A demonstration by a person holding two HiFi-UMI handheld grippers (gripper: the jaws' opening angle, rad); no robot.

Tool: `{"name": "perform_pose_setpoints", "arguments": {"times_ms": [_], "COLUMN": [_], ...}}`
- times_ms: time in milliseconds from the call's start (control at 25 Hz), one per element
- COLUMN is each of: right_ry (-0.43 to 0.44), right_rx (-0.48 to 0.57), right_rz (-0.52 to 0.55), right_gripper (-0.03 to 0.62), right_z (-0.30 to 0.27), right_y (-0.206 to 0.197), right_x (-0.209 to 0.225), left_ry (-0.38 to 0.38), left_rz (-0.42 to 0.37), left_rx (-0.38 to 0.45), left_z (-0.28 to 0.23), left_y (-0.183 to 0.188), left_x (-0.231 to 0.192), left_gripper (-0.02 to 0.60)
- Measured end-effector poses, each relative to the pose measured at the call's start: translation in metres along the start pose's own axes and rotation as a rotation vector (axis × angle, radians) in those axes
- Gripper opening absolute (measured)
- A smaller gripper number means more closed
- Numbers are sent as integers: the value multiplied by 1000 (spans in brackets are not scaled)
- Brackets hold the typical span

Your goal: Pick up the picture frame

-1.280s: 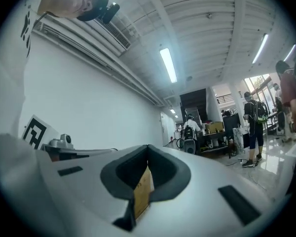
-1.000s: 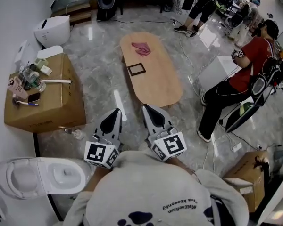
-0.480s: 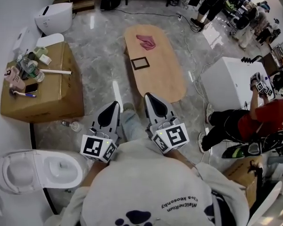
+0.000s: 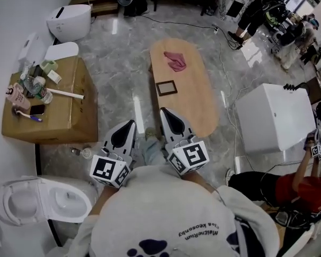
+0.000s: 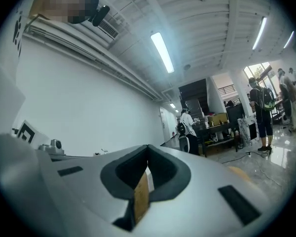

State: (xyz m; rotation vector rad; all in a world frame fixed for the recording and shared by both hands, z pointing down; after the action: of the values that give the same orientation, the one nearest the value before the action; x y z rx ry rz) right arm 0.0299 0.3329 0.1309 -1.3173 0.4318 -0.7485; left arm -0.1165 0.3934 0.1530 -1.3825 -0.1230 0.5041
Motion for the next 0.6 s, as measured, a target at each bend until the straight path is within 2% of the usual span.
{"name": "perform_pose_setpoints", "arguments": {"times_ms": [600], "right_ry": [24], "right_rx": [-72], "right_rz": [-64], "right_gripper": [8], "right_z": [-143], "right_y": [-21], "right_x": [143], "left_ry": [74], "left_rz": [24], "left_rx": [-49], "left_z": [-169], "left_y": [-21], "left_x": [-78], "left_gripper": [8]}}
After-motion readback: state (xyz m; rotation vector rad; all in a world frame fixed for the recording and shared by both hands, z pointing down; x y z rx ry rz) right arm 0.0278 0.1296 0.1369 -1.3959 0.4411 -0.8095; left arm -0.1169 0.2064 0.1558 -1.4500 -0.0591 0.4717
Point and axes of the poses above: the fingertips, and each gripper's own axes: z backward along the fingers, x to its right, y out of its top, the point moved 6 cm from there along z, backward along the fingers, and after that the axes turned 11 degrees about x, right-handed, at the moved point
